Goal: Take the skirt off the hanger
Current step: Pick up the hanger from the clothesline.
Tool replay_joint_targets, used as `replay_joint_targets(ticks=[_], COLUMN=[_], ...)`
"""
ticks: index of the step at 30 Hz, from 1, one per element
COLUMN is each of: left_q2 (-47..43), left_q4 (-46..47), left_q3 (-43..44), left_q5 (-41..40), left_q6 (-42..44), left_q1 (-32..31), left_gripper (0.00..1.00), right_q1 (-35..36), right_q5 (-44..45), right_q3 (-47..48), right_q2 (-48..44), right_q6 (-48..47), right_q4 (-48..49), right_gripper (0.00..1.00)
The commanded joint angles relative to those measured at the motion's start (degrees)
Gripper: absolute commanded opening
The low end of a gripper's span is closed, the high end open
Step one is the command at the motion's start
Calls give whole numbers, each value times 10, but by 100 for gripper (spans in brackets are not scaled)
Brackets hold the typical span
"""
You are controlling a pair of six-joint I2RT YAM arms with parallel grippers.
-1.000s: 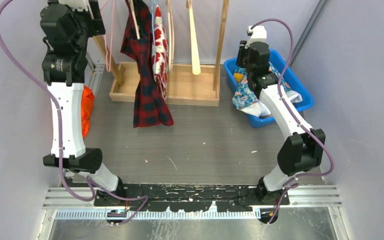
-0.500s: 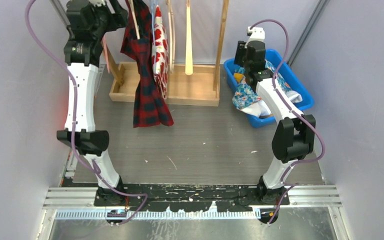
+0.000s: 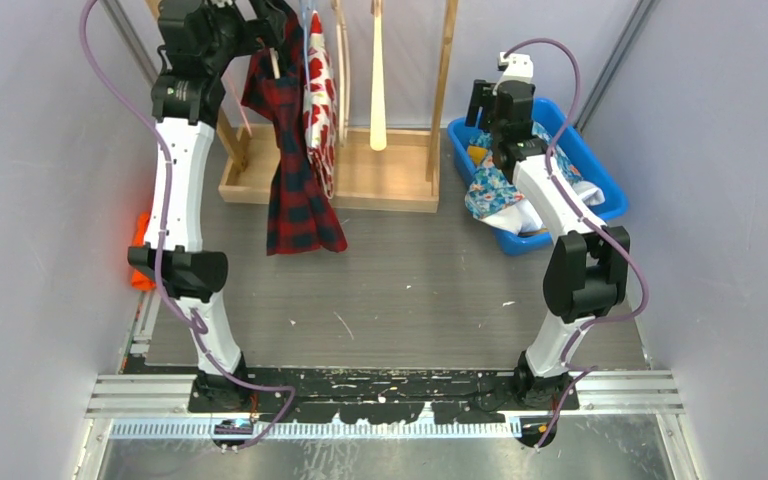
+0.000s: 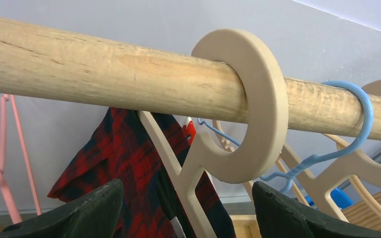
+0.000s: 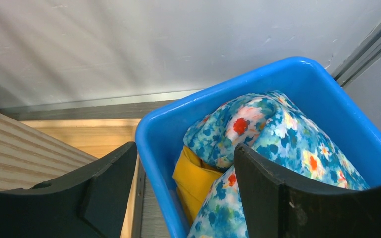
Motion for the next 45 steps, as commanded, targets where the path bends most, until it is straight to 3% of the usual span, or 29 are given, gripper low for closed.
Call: replay_joint_targets(ticks=[1,7,10,14,15,18,19,21,22,33,45], left_q2=[24,67,75,76,76,79,79,76,75,44,-14], left_q4=[39,18,18,25,29,32,29,28,30,75,108], left_q3=[34,58,62,67,68,68,68,62,59,100,126], left_q5=[-17,-94,-125,-155,-158,-169,-174,-188,-193,-155,-126], left_q6=[6,95,120,140,148,173,182,199,207,235,209], left_q1=[0,-27,-33,-34,-34,-33,-33,-33,-32,-18,-18], left_gripper=[100,99,90,49,44,41,33,5,0,0,0], right_q1=[-5,-14,-17,-20,-20,-21,-21,-21,-21,-22,-23], right_q5=[9,8,8,6,5,2,1,0,0,-5,-20], right_q3=[28,19,17,16,16,17,17,17,16,-5,-4], right_q2=[-9,-13,-17,-19,-19,-20,-21,-21,-21,-27,-18], right_q6=[-2,2,2,5,6,9,10,11,11,26,50], right_q4=[37,40,40,41,41,41,42,42,42,53,57], right_gripper=[77,76,76,76,75,74,74,74,74,73,70])
